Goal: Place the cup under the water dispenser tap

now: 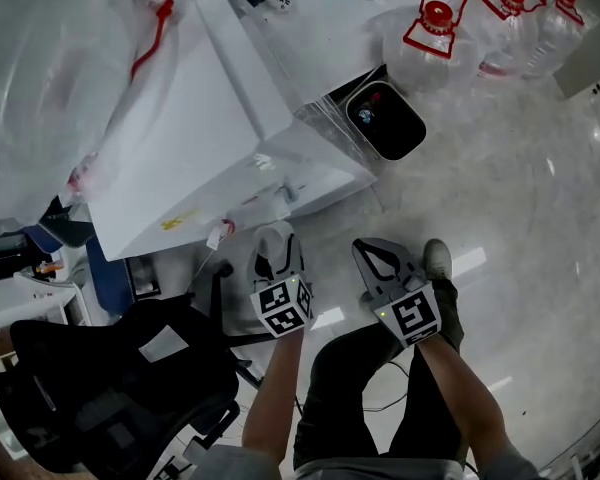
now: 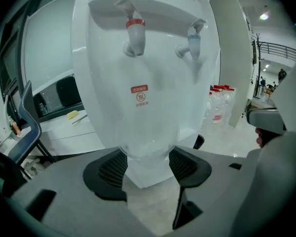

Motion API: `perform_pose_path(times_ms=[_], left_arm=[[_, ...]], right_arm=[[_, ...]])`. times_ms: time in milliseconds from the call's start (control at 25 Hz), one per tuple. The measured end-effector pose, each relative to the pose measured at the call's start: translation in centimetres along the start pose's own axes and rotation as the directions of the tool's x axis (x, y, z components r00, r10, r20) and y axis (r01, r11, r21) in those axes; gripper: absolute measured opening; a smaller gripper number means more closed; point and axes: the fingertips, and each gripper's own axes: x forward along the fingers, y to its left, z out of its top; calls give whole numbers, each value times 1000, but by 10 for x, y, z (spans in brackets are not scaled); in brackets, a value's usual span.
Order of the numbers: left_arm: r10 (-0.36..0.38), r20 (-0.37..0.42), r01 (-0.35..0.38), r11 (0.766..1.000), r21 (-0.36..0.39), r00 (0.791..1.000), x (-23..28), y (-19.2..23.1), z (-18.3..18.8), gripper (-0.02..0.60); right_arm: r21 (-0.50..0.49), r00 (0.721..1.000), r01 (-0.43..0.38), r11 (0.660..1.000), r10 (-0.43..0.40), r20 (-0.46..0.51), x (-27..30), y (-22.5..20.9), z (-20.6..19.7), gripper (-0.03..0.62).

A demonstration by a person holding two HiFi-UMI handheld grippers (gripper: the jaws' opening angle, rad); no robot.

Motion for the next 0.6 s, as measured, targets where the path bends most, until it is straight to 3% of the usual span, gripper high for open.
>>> perform_pose_path(times_ms=[360, 600], left_arm=[[74, 5, -74, 997, 4, 997, 37, 11, -8, 268], [119, -20, -119, 992, -39, 993, 57, 18, -19, 268]], right_arm=[[2, 1000, -7, 1000, 7, 12, 16, -10, -15, 12], [43, 1000, 4, 999, -4, 21, 23, -20, -23, 12]])
